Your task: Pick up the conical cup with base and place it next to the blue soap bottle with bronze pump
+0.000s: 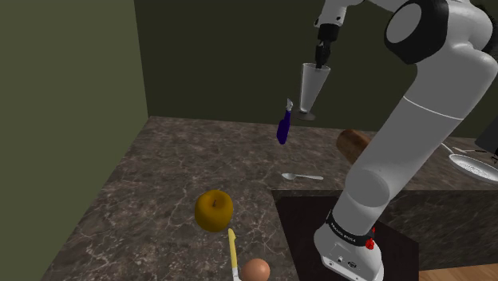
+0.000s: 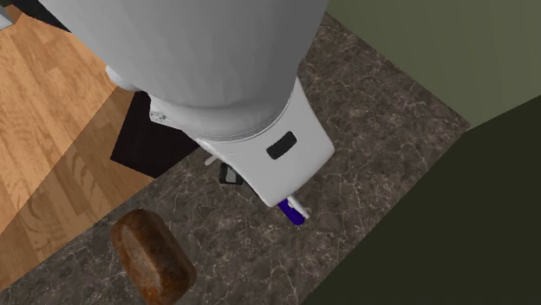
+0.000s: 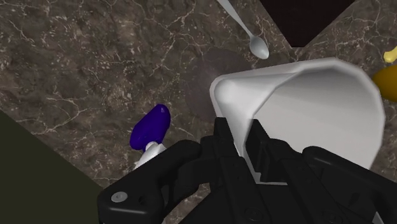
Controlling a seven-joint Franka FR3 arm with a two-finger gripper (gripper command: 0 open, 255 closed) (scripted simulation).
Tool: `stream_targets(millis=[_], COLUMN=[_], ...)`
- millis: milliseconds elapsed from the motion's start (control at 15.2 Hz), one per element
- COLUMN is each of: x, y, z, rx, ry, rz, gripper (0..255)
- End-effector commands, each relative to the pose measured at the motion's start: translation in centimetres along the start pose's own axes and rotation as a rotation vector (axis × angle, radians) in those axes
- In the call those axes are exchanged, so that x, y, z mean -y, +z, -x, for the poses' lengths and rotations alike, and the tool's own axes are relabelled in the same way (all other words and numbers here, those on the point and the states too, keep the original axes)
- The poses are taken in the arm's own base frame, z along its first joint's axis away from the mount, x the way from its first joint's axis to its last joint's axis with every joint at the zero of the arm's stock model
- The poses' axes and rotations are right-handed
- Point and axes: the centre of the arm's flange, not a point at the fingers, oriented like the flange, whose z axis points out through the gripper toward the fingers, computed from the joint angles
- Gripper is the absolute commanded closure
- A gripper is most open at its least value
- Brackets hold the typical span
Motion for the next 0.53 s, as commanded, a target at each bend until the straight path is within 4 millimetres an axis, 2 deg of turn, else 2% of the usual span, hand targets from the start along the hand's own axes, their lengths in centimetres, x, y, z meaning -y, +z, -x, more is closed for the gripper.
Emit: stream_targets(millis=[0,462], x=[0.2,0.8], y=[-1.2,-4.8], z=[0.2,0.5], rx=[0.000,0.000], ry=[0.000,0.000], rz=[0.000,0.000], gripper=[255,255])
